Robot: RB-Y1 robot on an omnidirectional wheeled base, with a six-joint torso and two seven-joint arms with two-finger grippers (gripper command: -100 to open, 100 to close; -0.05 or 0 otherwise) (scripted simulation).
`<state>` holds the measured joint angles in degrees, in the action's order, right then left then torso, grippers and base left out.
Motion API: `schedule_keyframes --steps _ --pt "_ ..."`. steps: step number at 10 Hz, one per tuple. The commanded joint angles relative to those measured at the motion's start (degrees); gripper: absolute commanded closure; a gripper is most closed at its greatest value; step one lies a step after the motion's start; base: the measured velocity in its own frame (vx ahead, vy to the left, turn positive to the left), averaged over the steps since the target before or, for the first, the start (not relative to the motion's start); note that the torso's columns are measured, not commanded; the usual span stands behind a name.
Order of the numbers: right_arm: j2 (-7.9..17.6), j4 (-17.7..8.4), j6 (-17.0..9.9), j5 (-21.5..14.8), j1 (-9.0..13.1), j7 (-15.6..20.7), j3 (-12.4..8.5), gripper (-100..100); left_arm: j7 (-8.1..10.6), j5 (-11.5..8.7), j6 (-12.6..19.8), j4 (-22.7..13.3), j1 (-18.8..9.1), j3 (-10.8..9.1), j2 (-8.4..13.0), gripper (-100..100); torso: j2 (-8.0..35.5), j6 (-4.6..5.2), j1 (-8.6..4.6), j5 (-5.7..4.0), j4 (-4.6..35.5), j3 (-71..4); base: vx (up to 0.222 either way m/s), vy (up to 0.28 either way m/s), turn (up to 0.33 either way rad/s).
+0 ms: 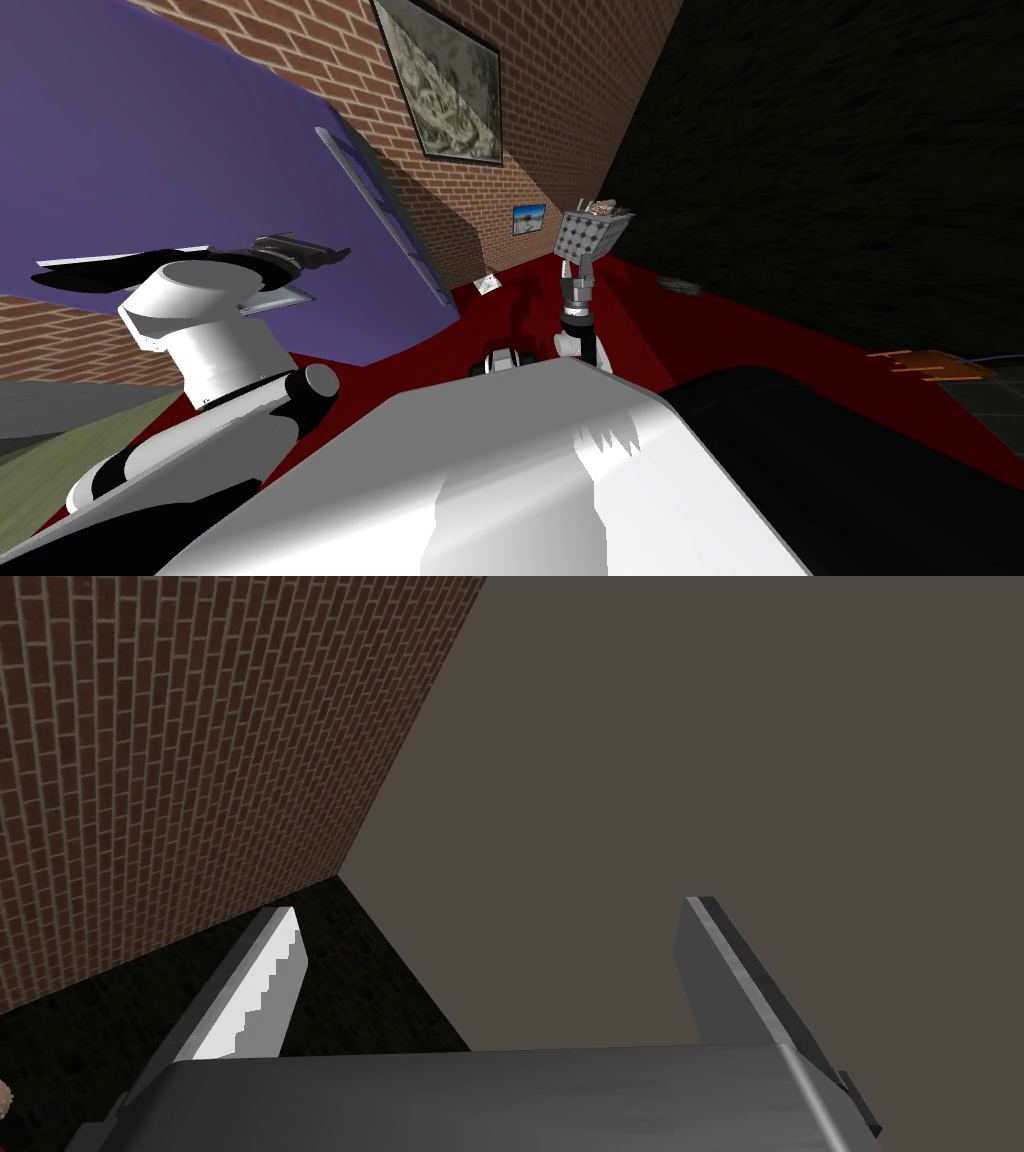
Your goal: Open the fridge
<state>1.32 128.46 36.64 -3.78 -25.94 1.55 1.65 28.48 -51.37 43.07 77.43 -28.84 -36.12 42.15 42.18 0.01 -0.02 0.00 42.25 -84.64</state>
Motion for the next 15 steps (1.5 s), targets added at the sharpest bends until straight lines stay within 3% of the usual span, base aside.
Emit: schedule_keyframes --steps 1,15 --pt "0.00 0.00 0.00 0.00 0.01 0.00 0.00 0 -0.57 1.27 -2.73 -1.98 0.11 0.31 -1.21 -100 0.39 -0.03 0.12 0.02 0.13 0.25 0.109 -0.016 -0.015" --pt "0.00 0.00 0.00 0.00 0.01 0.00 0.00 0 -3.10 8.61 -17.10 -11.52 1.39 1.60 -8.20 -100 0.15 -0.02 0.10 0.02 0.04 0.09 0.136 -0.037 -0.017"
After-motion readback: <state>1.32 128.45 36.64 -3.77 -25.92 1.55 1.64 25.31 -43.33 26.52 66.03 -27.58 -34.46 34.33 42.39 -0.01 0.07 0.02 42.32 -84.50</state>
